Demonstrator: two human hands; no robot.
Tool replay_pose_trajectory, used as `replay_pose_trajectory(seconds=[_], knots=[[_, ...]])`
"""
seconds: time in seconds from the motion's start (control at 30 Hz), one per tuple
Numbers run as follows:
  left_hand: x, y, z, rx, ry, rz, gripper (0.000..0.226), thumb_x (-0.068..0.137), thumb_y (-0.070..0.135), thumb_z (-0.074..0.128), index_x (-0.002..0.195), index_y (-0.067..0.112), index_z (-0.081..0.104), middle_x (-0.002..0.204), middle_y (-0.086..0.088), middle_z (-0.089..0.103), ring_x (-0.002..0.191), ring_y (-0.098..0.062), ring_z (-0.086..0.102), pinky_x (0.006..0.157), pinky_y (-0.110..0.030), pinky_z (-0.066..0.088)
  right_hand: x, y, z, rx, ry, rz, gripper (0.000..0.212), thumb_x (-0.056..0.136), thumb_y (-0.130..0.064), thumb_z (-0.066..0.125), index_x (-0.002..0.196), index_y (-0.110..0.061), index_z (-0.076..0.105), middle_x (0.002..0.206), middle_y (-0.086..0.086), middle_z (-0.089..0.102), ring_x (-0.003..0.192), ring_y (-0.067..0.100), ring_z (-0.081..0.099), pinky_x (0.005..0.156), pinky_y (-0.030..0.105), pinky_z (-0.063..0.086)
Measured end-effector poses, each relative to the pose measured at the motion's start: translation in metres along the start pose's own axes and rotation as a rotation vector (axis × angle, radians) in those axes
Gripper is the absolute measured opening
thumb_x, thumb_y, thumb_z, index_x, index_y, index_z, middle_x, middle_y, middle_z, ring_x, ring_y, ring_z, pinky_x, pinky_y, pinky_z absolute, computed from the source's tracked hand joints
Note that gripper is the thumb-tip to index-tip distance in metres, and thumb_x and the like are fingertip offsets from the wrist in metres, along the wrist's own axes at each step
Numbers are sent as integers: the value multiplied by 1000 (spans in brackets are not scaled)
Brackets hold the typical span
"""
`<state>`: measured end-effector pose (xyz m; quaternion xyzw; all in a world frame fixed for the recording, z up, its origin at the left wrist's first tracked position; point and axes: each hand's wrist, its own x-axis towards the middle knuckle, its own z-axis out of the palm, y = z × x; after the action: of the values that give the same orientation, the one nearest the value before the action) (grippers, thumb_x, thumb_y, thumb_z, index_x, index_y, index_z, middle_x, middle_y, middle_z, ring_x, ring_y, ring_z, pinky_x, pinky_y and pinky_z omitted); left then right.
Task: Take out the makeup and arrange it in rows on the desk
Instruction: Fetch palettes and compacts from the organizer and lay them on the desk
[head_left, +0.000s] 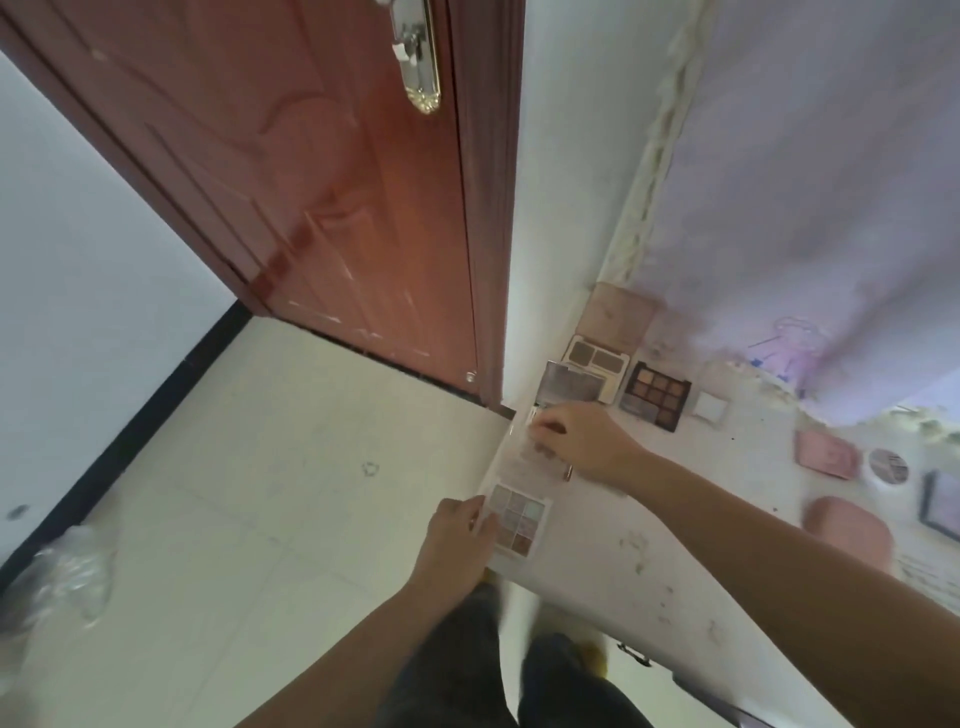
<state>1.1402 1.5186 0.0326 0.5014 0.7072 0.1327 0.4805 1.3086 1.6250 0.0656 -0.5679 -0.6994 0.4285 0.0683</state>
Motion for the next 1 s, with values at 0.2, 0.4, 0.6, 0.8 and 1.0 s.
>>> replay_pose_trajectory(seconds=[0.2, 0.4, 0.6, 0.8, 1.0], knots=[[16, -10, 5, 287, -50, 31, 42, 97, 35, 43, 136, 21, 41, 133, -4, 37, 124, -25, 37, 102, -31, 37, 12, 2, 3, -189, 38, 3, 26, 93, -19, 47, 86, -8, 70, 86, 3, 69, 78, 19, 62, 70, 30, 47], [17, -6, 2, 364, -6, 100, 40, 97, 38, 40, 134, 22, 39, 126, -3, 39, 118, -19, 39, 99, -33, 44, 4, 12, -4, -307, 81, 6, 27, 97, -27, 43, 106, -15, 66, 103, 2, 58, 93, 19, 57, 78, 35, 48], [8, 52, 29, 356, 179, 468, 35, 95, 30, 47, 129, 22, 43, 125, 5, 45, 109, -9, 44, 94, -21, 40, -65, 71, -51, -248, 225, 145, 26, 95, -31, 45, 112, -21, 62, 109, -2, 61, 97, 16, 56, 84, 30, 46], [-4, 122, 135, 291, -318, 651, 32, 98, 25, 42, 130, 20, 48, 119, 3, 51, 101, -8, 49, 94, -18, 41, -172, 166, -92, -392, 200, 444, 33, 93, -30, 49, 125, -26, 54, 133, 1, 46, 123, 24, 46, 100, 37, 41], [-2, 166, 213, 42, -571, 173, 49, 99, 26, 39, 146, 17, 31, 134, -5, 49, 115, -20, 52, 100, -29, 42, -197, 211, -80, -570, 132, 361, 67, 87, -38, 60, 141, -16, 27, 156, 5, 15, 142, 23, 22, 114, 34, 24]])
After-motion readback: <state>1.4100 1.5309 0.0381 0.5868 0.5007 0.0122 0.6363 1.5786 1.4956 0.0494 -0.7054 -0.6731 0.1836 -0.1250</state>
